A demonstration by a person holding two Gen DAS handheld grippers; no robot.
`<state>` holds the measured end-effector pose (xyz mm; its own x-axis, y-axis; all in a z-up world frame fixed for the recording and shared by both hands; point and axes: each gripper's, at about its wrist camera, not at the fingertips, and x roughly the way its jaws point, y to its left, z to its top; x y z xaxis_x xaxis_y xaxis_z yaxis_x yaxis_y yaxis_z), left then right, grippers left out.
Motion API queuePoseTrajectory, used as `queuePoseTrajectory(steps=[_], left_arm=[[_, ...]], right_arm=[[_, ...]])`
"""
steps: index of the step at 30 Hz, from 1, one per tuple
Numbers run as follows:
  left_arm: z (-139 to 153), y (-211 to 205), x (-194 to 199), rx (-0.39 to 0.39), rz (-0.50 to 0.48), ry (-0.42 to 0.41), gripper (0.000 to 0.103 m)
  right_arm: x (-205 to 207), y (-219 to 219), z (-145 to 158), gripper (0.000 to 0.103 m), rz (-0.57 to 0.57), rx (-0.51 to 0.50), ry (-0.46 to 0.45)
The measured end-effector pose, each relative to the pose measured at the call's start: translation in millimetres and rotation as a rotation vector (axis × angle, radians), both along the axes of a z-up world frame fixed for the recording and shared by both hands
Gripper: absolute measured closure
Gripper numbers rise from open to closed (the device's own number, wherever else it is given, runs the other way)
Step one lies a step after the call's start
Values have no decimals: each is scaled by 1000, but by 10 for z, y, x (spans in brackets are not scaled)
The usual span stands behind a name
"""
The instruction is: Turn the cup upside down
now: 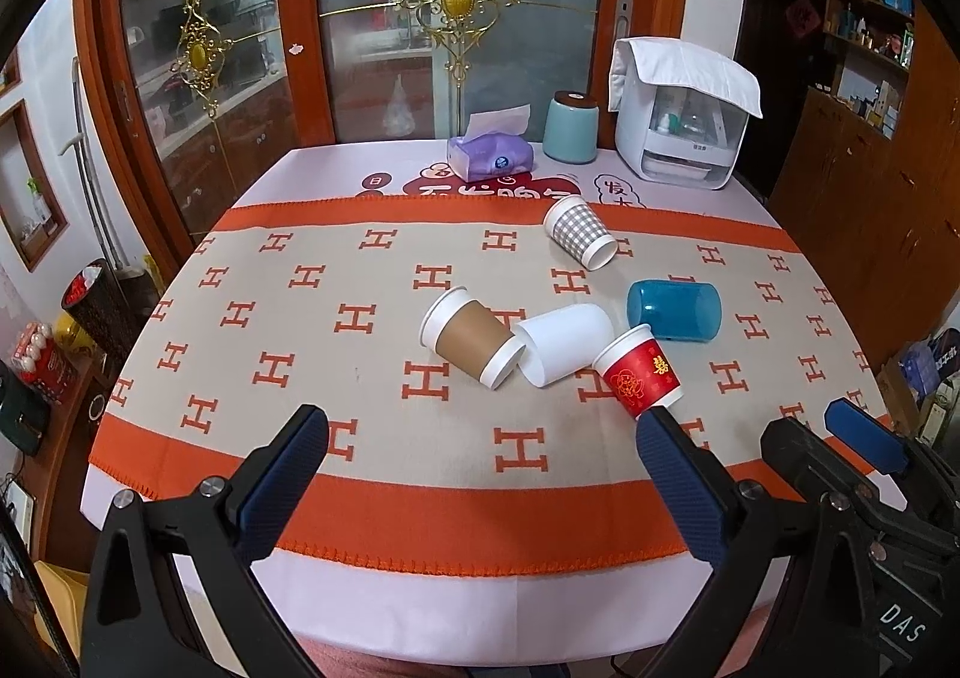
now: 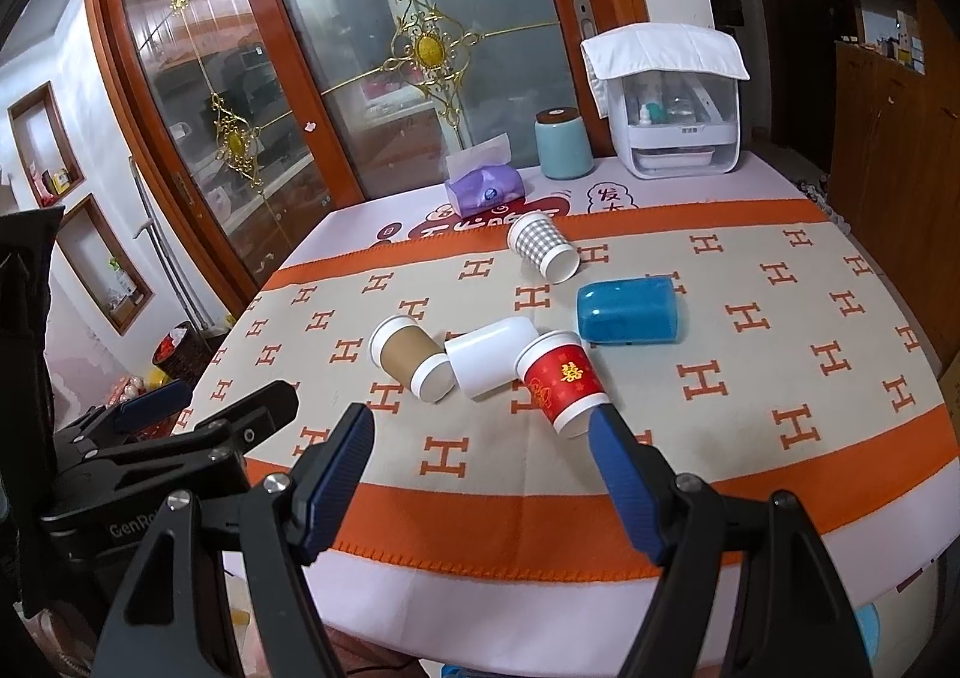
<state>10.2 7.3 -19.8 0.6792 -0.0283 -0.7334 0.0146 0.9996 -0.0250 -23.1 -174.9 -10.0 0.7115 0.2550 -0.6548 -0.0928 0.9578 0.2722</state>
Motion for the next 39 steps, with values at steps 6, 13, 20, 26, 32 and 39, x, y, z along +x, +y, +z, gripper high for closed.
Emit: queuePoseTrajectory(steps=[6, 13, 20, 26, 32, 39], left_arm=[[-35, -26, 123, 32, -14, 6, 1], [-153, -30, 333, 69, -39, -18, 1], [-306, 46, 680, 65, -37, 35, 1], [-647, 186, 1073, -39, -32, 201, 1], [-1009, 274, 1250, -74, -6, 279, 1], [-1237, 286, 1189, -70, -37, 307, 1]], right_arm=[[139, -40, 1, 29, 10, 5, 31], [427, -118, -25, 29, 24, 25, 93], [924, -259, -139, 29, 29, 36, 189], [1402, -359, -436, 29, 45, 24, 319], [1690, -347, -833, 29, 71, 4, 424], [1811, -136, -1231, 29, 157, -108, 477]])
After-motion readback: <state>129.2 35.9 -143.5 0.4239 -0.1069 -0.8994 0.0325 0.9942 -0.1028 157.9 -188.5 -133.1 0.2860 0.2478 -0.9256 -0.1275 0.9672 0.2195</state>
